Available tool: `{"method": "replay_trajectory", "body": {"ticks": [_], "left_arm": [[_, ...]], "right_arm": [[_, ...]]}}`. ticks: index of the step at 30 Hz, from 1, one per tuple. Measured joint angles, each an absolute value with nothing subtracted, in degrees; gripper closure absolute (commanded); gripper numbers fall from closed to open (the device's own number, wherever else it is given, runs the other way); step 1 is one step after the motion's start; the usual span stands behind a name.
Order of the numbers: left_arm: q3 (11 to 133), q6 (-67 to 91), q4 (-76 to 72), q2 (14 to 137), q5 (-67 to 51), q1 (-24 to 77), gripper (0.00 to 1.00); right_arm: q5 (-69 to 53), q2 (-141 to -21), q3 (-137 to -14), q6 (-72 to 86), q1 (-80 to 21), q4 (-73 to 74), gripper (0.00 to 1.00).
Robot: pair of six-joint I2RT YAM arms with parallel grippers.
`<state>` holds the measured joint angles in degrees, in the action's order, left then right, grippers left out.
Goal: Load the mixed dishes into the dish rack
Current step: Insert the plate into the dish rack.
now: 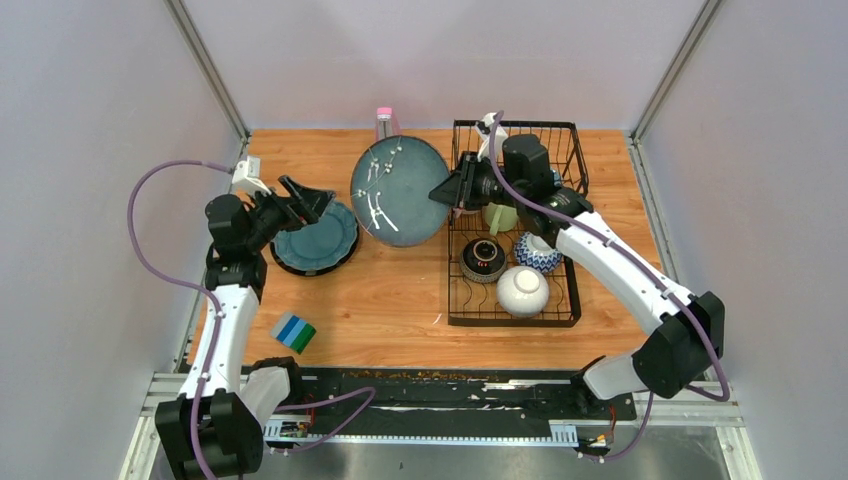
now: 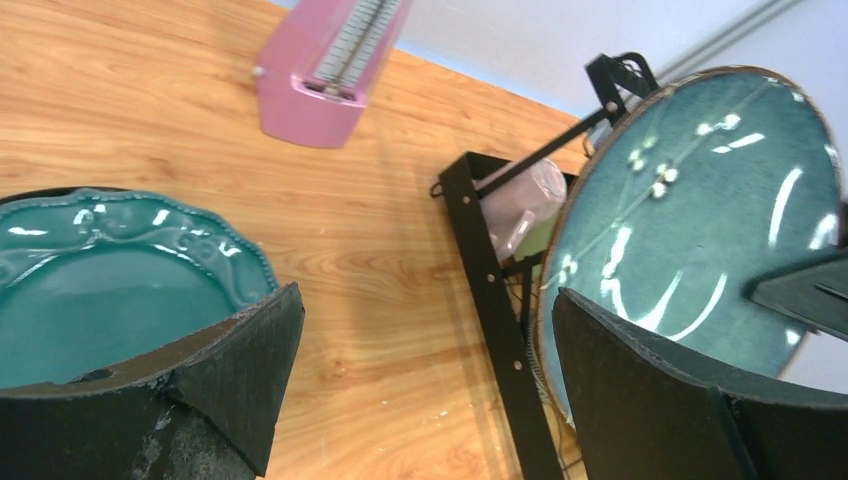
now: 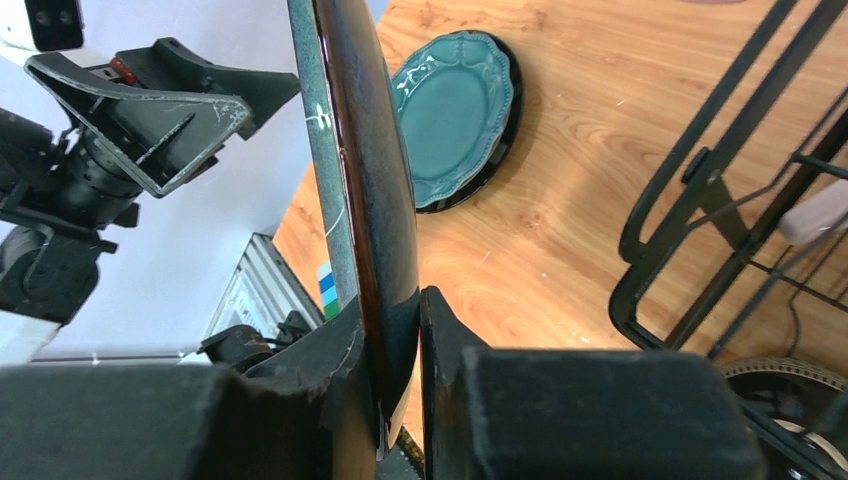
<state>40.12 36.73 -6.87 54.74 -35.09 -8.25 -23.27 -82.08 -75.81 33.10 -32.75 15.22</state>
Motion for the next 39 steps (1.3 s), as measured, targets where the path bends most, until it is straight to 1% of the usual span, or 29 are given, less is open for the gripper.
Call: {"method": "replay_trajectory", "body": {"ticks": [4, 11, 14, 22, 32, 39], "left_arm": [[42.4, 34.2, -1.1, 54.6, -30.3, -8.3, 0.0], [43.3, 31.5, 7.4, 54.6, -23.4, -8.3, 0.0], [43.5, 30.8, 9.8, 54.6, -20.9, -8.3, 0.0], [44.6, 29.4, 15.4, 56.1, -15.0, -8.3, 0.0], [45.3, 29.1, 16.1, 61.1, -14.9, -8.3, 0.0], [45.3, 28.7, 17.5, 62.5, -14.0, -8.3, 0.0]], "right_arm": [[-20.0, -80.5, -77.7, 30.9, -32.8, 18.0, 1.0], [-12.2, -79.0, -86.7, 25.1, -32.8, 22.5, 1.0], [-7.0, -77.5, -90.0, 22.0, -32.8, 23.7, 1.0], [12.4, -74.8, -95.9, 12.5, -32.4, 24.6, 1.0], [26.1, -77.5, -101.6, 3.9, -29.9, 27.5, 1.0], [31.9, -81.0, -104.6, -3.6, -27.3, 27.1, 1.0]]}}
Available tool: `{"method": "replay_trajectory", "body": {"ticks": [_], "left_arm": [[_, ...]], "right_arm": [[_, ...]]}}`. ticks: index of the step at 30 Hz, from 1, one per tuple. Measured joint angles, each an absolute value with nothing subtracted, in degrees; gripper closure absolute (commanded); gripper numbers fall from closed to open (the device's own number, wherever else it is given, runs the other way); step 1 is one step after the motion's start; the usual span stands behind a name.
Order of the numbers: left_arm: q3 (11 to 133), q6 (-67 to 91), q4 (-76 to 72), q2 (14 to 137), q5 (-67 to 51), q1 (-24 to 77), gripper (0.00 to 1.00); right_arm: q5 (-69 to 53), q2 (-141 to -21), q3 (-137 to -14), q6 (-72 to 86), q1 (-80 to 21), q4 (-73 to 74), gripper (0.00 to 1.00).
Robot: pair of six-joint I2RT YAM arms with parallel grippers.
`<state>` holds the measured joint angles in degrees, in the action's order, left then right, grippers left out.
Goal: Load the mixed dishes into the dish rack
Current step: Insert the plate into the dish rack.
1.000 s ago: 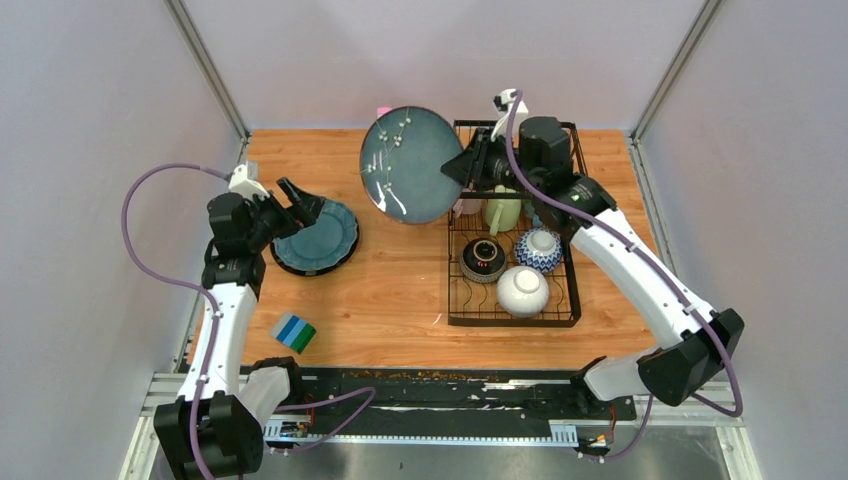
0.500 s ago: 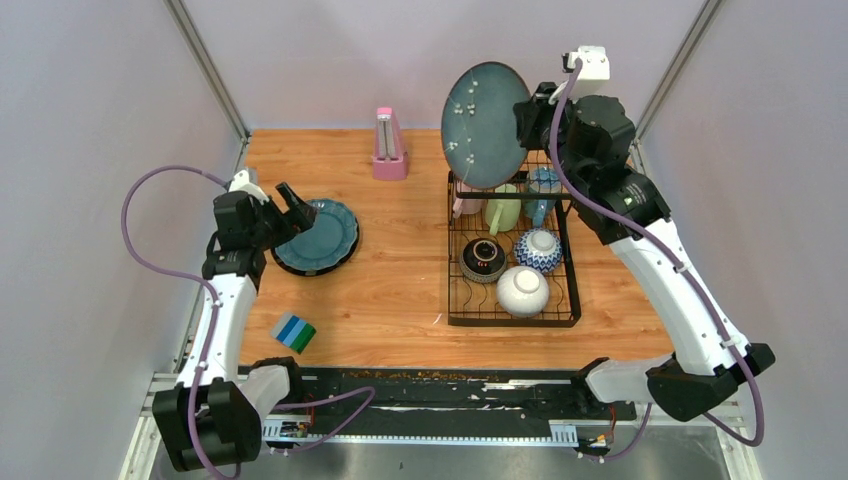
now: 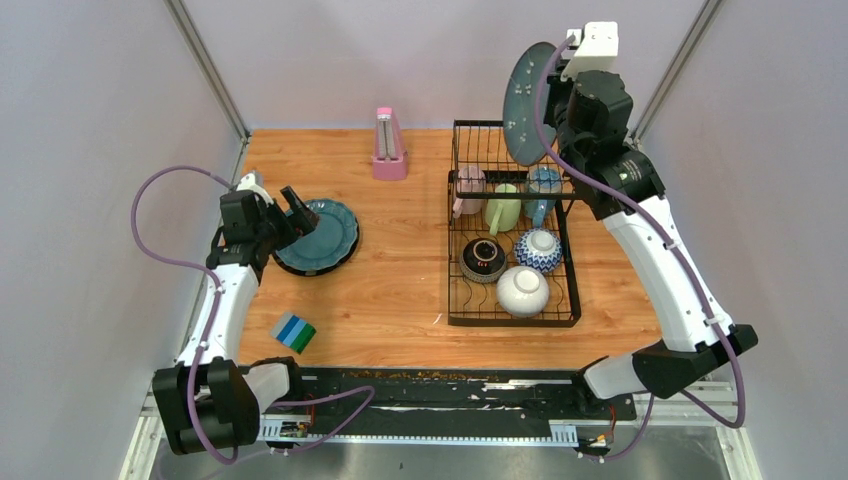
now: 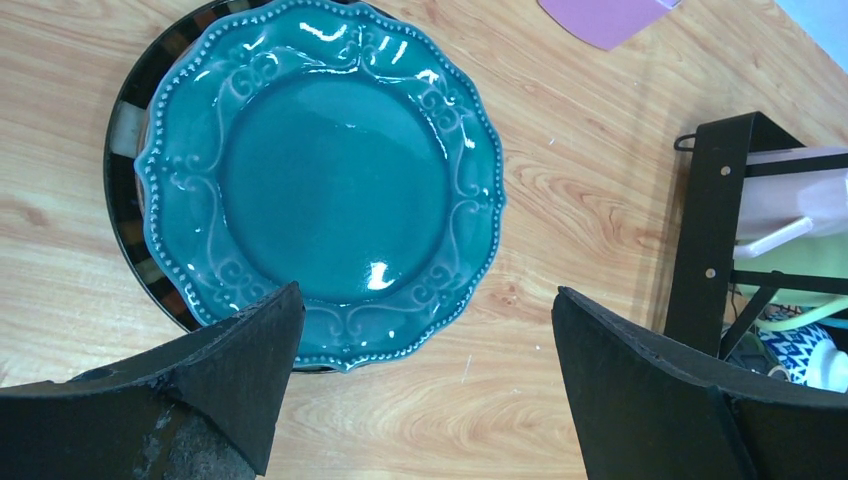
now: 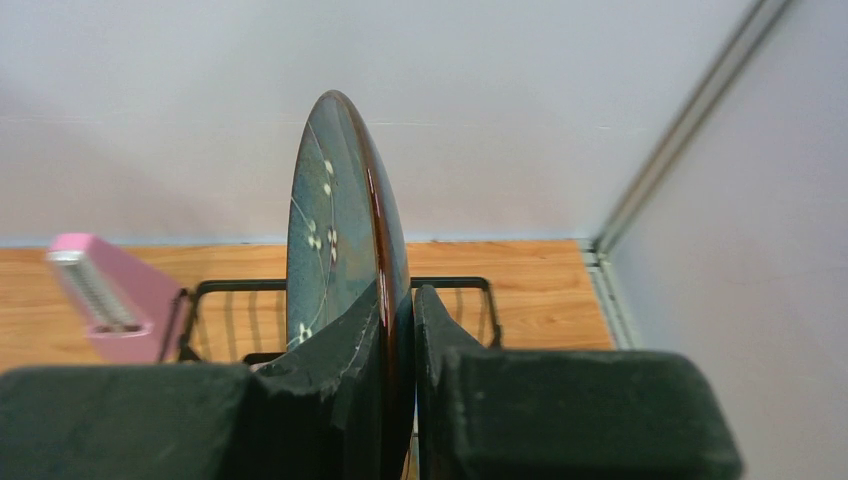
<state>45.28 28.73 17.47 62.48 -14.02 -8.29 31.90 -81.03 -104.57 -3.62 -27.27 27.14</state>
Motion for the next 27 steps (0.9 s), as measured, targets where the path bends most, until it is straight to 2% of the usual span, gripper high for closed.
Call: {"method": "replay_trajectory", "body": {"ticks": [12, 27], "left_arm": [[45.3, 27.9, 17.6, 62.5, -12.2, -8.3, 0.0], [45.3, 27.0, 17.6, 63.1, -10.3, -8.3, 0.0]], "right_arm": [[34.7, -83.4, -104.7, -10.7, -17.3, 26.9, 1.0], [32.5, -84.0, -99.5, -15.7, -16.6, 25.9, 1.0]]}}
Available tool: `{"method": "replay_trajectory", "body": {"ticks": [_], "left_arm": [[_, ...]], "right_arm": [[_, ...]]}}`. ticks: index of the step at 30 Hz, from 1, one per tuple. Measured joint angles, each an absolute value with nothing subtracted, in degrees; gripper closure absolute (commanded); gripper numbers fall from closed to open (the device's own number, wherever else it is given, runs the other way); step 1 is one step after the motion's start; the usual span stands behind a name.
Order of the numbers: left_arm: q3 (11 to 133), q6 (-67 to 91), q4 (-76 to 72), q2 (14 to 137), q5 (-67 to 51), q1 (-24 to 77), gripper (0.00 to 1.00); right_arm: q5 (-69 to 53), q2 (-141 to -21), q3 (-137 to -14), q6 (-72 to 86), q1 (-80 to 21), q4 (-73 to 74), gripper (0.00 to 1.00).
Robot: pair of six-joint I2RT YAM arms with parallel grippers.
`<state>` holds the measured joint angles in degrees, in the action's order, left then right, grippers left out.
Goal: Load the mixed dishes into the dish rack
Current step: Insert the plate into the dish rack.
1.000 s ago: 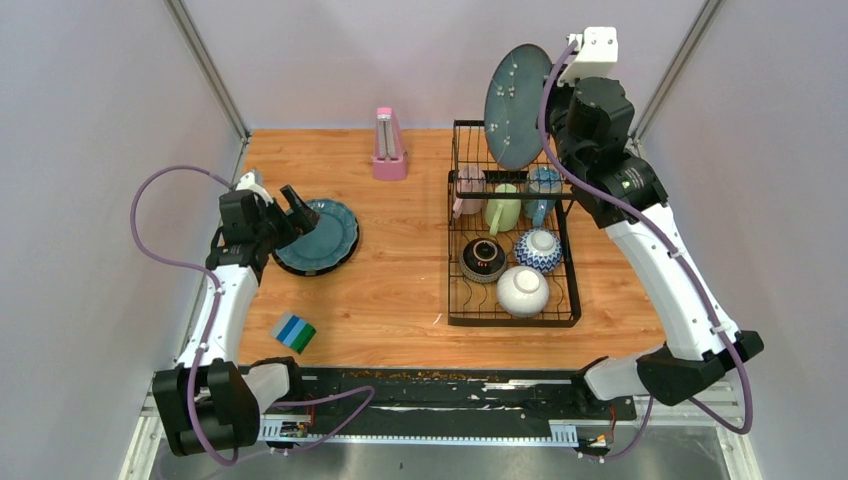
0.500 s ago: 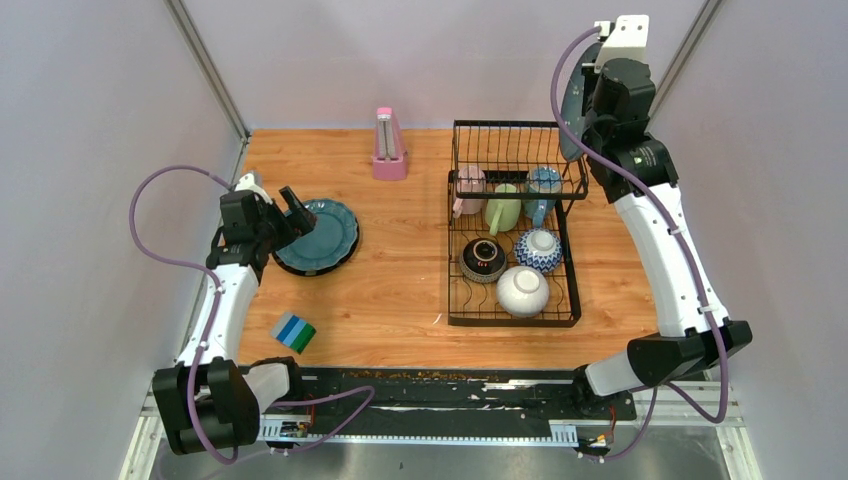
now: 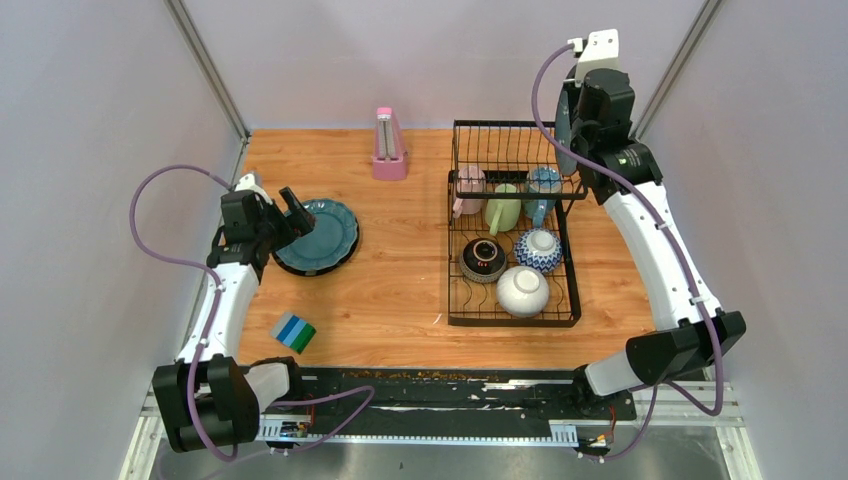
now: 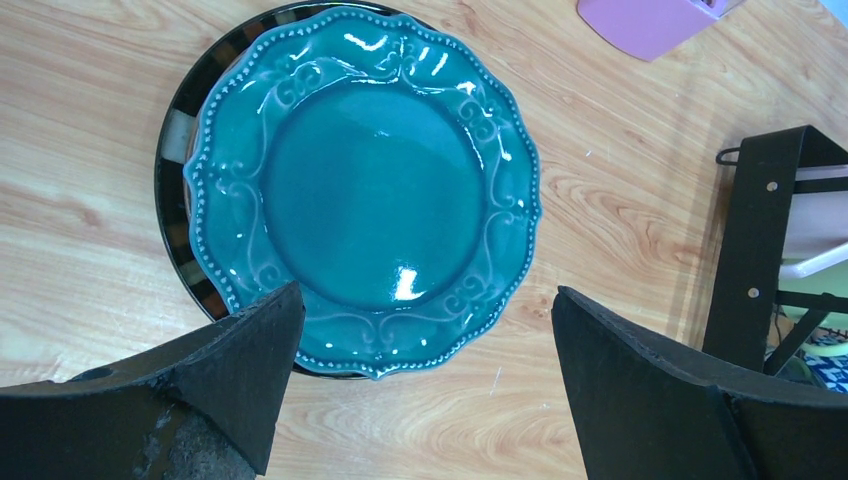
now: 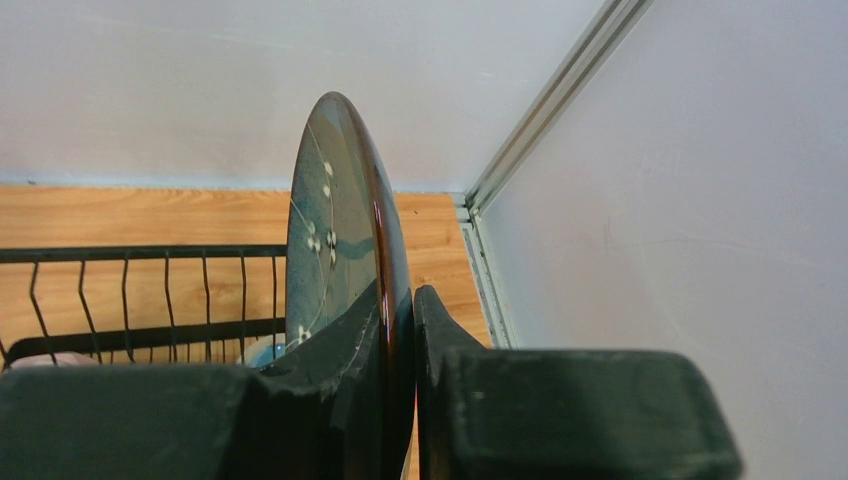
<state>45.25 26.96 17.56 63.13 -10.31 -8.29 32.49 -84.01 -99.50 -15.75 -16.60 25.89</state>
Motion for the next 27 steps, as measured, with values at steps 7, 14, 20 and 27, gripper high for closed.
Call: {"method": "replay_trajectory", "body": {"ticks": [7, 14, 20, 27], "left_arm": [[45.3, 26.6, 17.6, 63.1, -9.8, -8.3, 0.0], [45.0, 26.4, 17.8, 63.1, -8.6, -8.3, 0.0], [45.0, 26.2, 18.3, 63.2, -7.1, -8.3, 0.0], [45.0, 26.2, 18.5, 63.2, -6.1, -8.3, 0.0]], "right_arm": [[30.2, -85.1, -98.0, -16.2, -15.9, 25.9, 1.0], [29.1, -83.7, -92.5, -16.1, -16.0, 23.0, 0.77], [28.9, -82.8, -92.1, -15.0, -15.9, 22.9, 0.45], [28.3, -81.9, -92.5, -13.7, -15.9, 23.1, 0.26]]}}
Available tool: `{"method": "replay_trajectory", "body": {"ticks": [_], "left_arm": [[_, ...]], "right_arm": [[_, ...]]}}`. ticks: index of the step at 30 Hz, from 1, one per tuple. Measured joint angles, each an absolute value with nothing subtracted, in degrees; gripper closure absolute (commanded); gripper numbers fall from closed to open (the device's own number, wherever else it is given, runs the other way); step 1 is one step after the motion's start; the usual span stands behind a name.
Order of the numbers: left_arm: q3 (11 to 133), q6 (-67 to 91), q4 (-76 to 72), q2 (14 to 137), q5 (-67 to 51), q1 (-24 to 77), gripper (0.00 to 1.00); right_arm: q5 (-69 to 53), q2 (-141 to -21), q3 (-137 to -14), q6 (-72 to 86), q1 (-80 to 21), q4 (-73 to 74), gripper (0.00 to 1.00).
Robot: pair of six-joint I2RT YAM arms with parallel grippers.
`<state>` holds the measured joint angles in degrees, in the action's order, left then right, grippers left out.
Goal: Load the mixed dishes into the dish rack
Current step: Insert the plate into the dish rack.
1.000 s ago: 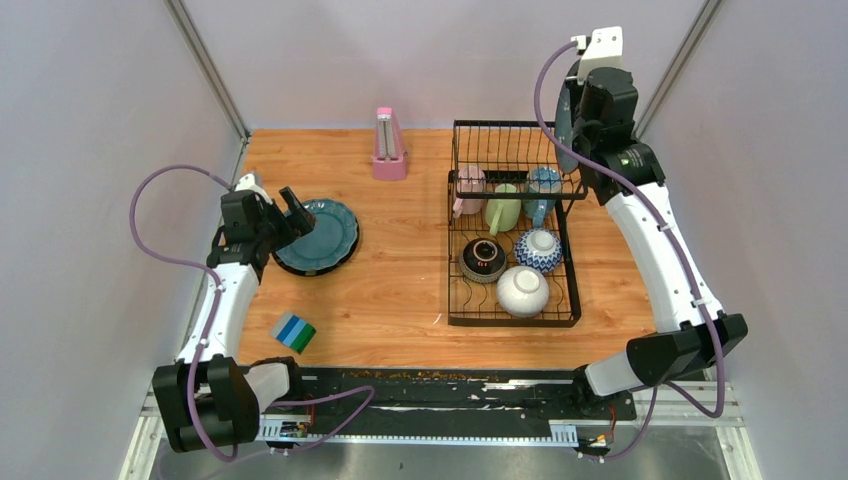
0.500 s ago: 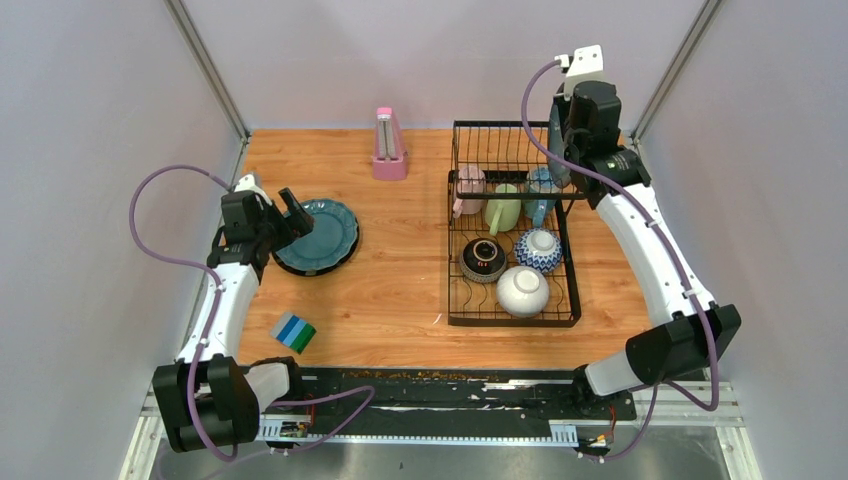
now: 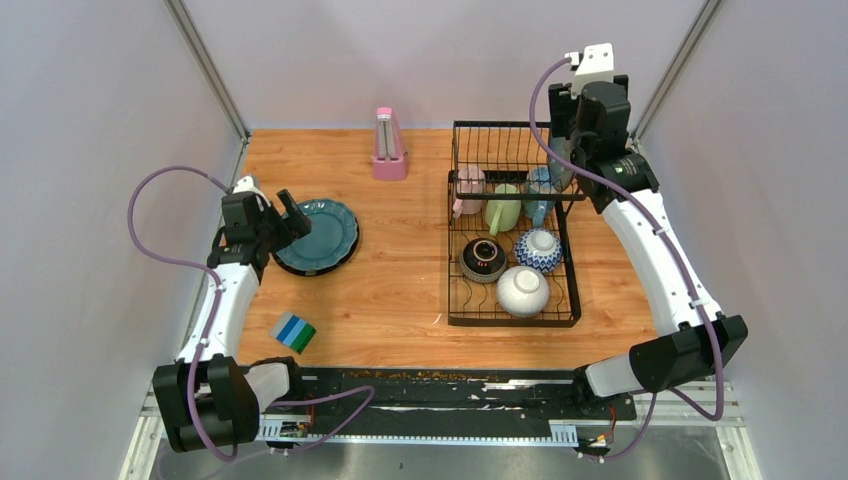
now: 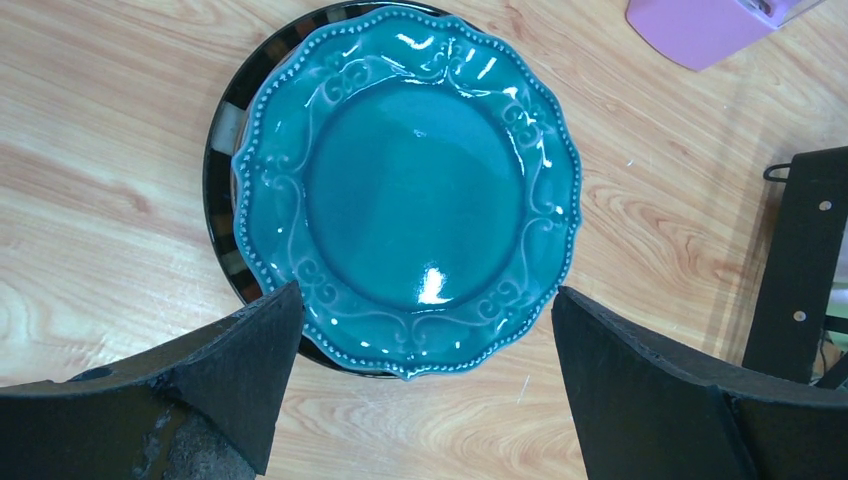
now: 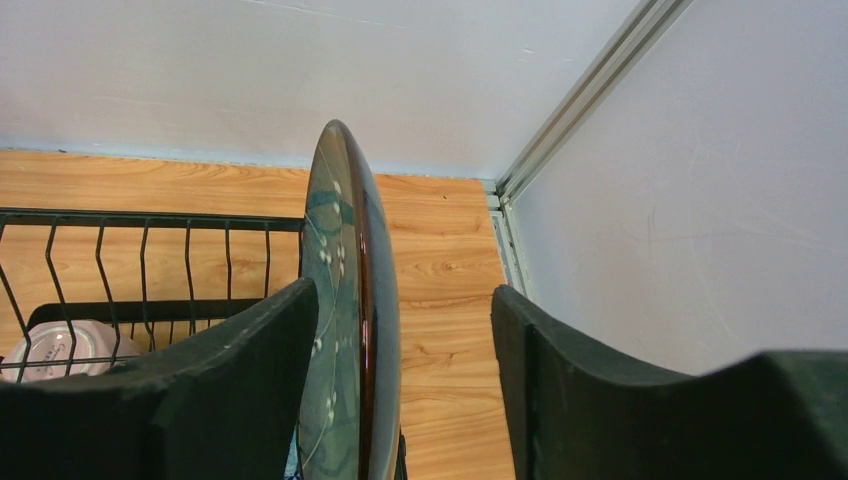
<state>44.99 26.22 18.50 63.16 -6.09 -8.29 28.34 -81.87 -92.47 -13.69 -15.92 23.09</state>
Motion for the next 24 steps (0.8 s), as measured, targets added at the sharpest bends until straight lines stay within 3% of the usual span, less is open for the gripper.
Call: {"method": "replay_trajectory", "body": {"ticks": [4, 8, 13, 20, 24], "left_arm": [[44.9, 26.2, 18.7, 63.2, -5.6, -8.3, 0.0], [44.9, 26.2, 18.8, 63.2, -4.6, -8.3, 0.0], [44.9, 26.0, 19.1, 63.2, -2.7, -8.3, 0.0], [44.8, 26.6, 19.9, 63.1, 1.0, -8.3, 0.0], [44.6, 27.4, 20.1, 63.2, 2.5, -8.7, 0.0]], "right_arm": [[27.9, -81.8, -93.7, -13.2, -15.9, 23.6, 0.14], [26.5, -81.6, -96.4, -12.0, -15.9, 25.1, 0.1], [21.4, -78.9, -99.8, -8.6, -15.9, 27.3, 0.09], [3.2, -72.9, -103.1, 2.5, -16.4, 27.3, 0.12], [-6.0, -74.1, -107.2, 7.7, -22.3, 27.2, 0.12]]}}
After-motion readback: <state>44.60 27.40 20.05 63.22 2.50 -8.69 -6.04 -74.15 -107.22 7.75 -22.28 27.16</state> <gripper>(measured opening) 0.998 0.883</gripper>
